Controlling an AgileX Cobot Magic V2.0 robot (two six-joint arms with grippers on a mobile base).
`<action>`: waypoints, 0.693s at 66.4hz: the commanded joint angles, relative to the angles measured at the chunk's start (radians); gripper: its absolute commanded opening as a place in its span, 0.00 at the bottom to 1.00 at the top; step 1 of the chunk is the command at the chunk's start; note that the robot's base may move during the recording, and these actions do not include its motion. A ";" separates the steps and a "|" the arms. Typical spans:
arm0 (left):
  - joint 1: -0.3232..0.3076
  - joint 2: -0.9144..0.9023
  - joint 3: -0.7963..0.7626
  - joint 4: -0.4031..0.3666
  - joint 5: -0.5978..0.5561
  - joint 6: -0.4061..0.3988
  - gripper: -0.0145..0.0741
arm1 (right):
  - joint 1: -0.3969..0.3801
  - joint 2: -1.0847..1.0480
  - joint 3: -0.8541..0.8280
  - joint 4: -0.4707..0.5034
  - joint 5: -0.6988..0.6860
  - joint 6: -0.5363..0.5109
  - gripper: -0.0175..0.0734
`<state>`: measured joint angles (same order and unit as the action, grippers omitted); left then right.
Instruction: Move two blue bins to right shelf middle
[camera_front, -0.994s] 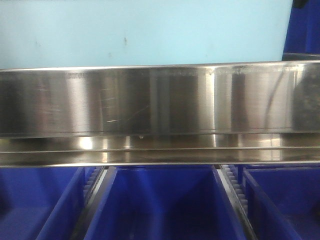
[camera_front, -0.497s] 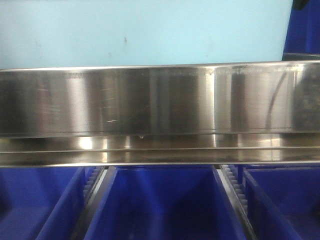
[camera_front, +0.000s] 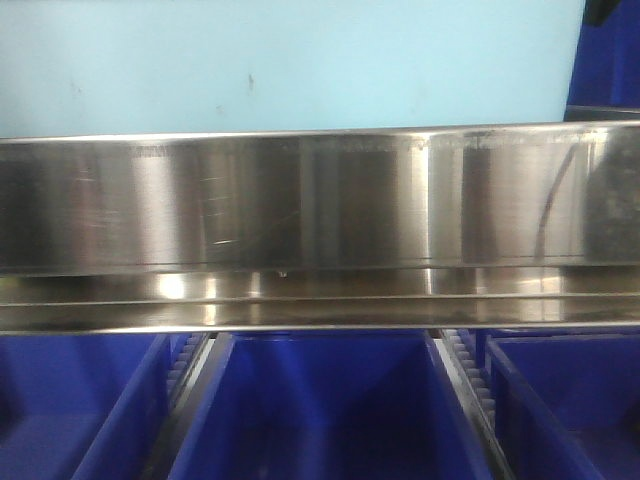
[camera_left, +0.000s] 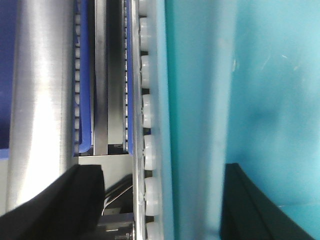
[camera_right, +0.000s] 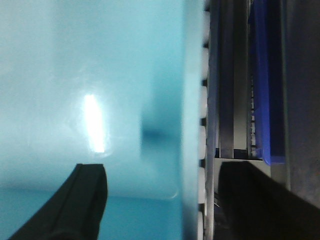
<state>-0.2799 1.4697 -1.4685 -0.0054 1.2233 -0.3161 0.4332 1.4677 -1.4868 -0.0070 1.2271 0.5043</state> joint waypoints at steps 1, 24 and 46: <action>0.003 -0.007 0.002 -0.013 -0.002 0.001 0.54 | -0.006 -0.001 -0.008 0.000 -0.006 -0.014 0.58; 0.003 -0.007 0.002 -0.035 -0.002 0.007 0.06 | -0.006 -0.001 -0.008 0.007 -0.006 -0.028 0.01; 0.003 -0.007 0.002 -0.042 -0.002 0.039 0.04 | -0.006 -0.001 -0.008 0.018 -0.006 -0.059 0.01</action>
<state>-0.2799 1.4697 -1.4665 -0.0225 1.2278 -0.2906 0.4312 1.4693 -1.4868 -0.0090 1.2496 0.4734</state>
